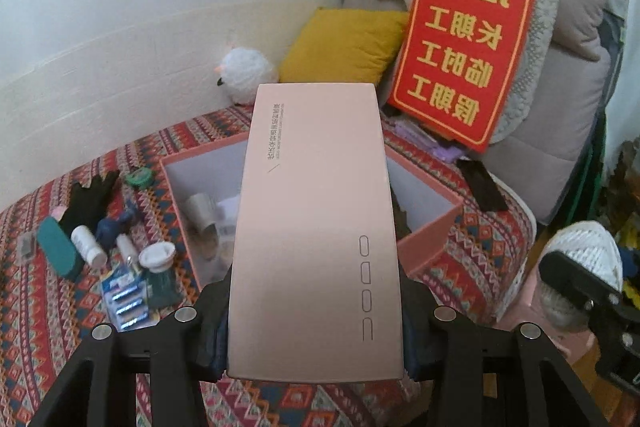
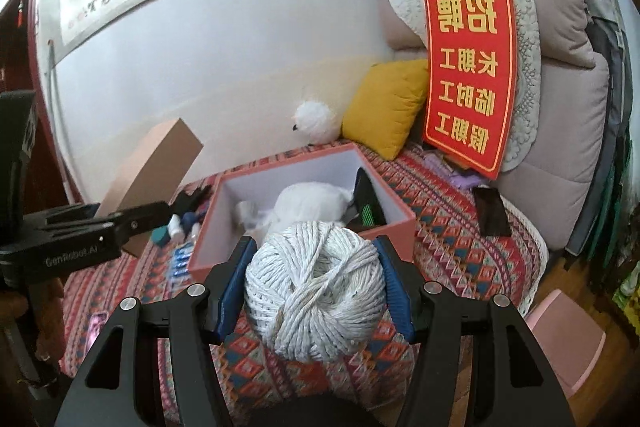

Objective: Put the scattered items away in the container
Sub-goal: 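Carry pink box and yarn ball into the pink container and release both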

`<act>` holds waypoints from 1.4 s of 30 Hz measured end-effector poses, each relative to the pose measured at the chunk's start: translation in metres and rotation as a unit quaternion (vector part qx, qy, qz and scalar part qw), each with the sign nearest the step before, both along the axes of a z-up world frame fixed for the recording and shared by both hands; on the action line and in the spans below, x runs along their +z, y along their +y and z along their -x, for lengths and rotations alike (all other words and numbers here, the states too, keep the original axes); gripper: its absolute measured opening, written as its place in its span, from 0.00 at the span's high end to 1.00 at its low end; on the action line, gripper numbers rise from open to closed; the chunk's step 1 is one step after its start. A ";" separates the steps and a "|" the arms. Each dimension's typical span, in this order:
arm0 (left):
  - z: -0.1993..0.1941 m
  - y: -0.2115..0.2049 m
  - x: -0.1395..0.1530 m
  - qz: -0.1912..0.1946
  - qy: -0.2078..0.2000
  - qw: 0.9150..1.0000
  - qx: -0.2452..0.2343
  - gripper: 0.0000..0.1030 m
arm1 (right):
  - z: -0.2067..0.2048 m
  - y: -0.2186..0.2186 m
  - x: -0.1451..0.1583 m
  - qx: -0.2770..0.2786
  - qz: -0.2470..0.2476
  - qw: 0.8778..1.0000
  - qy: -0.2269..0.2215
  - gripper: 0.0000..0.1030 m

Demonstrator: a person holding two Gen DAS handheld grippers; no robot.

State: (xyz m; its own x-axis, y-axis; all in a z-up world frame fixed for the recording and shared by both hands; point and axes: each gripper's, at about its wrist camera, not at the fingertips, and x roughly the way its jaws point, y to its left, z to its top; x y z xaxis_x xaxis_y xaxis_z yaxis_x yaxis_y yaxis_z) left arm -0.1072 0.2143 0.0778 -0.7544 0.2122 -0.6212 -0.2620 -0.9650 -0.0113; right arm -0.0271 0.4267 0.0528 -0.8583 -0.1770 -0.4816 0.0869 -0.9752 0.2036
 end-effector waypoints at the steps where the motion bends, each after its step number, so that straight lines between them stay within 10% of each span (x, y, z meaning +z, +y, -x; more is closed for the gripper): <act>1: 0.007 0.000 -0.001 0.001 -0.001 1.000 0.001 0.50 | 0.010 0.003 0.001 0.000 0.001 1.000 -0.001 0.39; 23: 0.195 -0.027 -0.101 0.003 -0.099 0.994 0.036 0.50 | 0.254 -0.038 -0.076 0.060 -0.026 0.995 -0.080 0.39; 32: 0.211 -0.049 -0.124 -0.008 -0.130 0.990 0.049 0.49 | 0.283 -0.062 -0.104 0.079 -0.025 0.991 -0.106 0.37; 36: 0.203 -0.057 -0.119 -0.011 -0.116 0.991 0.067 0.23 | 0.277 -0.073 -0.105 0.072 -0.047 0.990 -0.108 0.22; 42: 0.178 -0.079 -0.094 -0.040 -0.085 0.993 0.078 0.15 | 0.251 -0.083 -0.083 0.050 -0.075 0.992 -0.084 0.16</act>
State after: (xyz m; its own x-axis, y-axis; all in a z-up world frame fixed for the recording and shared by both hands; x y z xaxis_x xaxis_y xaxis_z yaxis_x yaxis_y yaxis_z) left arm -0.2849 0.1350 -0.0166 -0.6681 0.1542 -0.7279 -0.0965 -0.9880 -0.1207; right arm -0.2785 0.3439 -0.0298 -0.7459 -0.1715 -0.6436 0.1611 -0.9841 0.0755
